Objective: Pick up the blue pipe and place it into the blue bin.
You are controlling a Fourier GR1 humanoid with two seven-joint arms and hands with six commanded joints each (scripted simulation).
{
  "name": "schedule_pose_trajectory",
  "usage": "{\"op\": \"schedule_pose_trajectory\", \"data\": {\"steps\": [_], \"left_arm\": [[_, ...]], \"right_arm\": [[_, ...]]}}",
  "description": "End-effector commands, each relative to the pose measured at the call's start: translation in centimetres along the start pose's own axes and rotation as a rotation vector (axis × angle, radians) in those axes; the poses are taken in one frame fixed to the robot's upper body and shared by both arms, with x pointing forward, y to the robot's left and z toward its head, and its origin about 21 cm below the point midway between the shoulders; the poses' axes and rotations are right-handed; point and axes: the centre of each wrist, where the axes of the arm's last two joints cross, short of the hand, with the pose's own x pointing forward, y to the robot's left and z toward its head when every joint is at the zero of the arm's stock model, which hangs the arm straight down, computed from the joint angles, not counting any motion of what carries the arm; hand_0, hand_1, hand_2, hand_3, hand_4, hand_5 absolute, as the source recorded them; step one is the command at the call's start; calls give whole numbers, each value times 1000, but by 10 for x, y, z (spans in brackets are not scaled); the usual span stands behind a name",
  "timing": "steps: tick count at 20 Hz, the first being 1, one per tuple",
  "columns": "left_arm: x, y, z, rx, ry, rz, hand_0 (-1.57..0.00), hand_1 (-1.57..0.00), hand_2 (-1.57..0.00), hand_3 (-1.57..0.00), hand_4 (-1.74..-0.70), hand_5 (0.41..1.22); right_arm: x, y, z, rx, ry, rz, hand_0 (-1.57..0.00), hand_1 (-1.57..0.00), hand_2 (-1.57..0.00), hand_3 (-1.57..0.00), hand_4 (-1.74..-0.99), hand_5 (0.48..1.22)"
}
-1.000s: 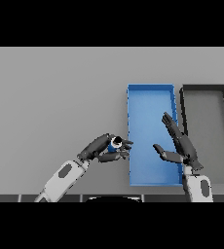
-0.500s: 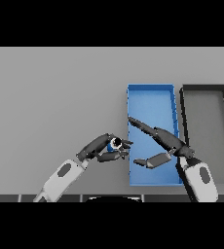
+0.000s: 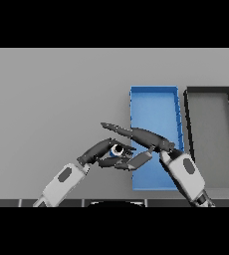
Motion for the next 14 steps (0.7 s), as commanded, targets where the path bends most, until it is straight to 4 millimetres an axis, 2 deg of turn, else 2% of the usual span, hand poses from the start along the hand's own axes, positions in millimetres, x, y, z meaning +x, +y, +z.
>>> {"op": "schedule_pose_trajectory", "data": {"steps": [1,3,4,5,6,7,8,9,10,11,12,14], "left_arm": [[2,-1,-2,10,-2,-14,-1571,-1571,-1571,-1538,-1741,1221],[1,0,-1,2,14,-13,-1571,-1571,-1571,-1535,-1737,1221],[-1,-1,1,-3,22,8,-1571,-1571,-1571,-1484,-1736,1221],[-2,1,0,-2,21,-37,-1394,-1326,-1320,-1288,-1737,1221],[-1,5,-2,-31,102,-92,-1182,-1078,-1063,-1030,-1682,1221],[0,8,1,-59,167,-123,-991,-878,-850,-824,-1552,1221],[2,7,-1,-55,194,-140,-818,-706,-680,-659,-1480,1221],[2,9,0,-37,184,-135,-776,-706,-686,-583,-1533,1221],[-1,7,1,-12,176,-137,-935,-879,-863,-781,-1574,1221],[-1,5,0,4,176,-111,-1063,-1017,-969,-939,-1607,1221],[0,4,1,3,169,-89,-1164,-1128,-1051,-1065,-1634,1221],[1,2,-1,22,140,-34,-1311,-1287,-1186,-1247,-1673,1221]], "right_arm": [[-2,3,-5,11,1,-5,1,1,1,1,-1219,511],[3,3,-20,41,-17,-1,1,-12,-29,-2,-1222,506],[4,0,-28,54,-17,4,-53,-84,-102,-46,-1245,506],[3,1,-32,72,-15,10,-181,-225,-237,-161,-1294,509],[8,0,-40,94,-12,18,-345,-375,-379,-296,-1335,507],[9,-1,-42,105,-14,26,-527,-534,-531,-440,-1362,508],[11,-2,-48,121,-21,26,-718,-699,-739,-635,-1430,522],[9,0,-50,144,-54,3,-888,-873,-905,-768,-1486,550],[6,3,-51,170,-66,-34,-1025,-1013,-1038,-868,-1530,606],[4,3,-52,176,-77,-60,-1134,-1124,-1145,-957,-1562,666],[3,4,-53,174,-92,-90,-1221,-1214,-1230,-1080,-1526,728],[2,6,-55,170,-143,-126,-1347,-1342,-1353,-1257,-1469,905]]}}
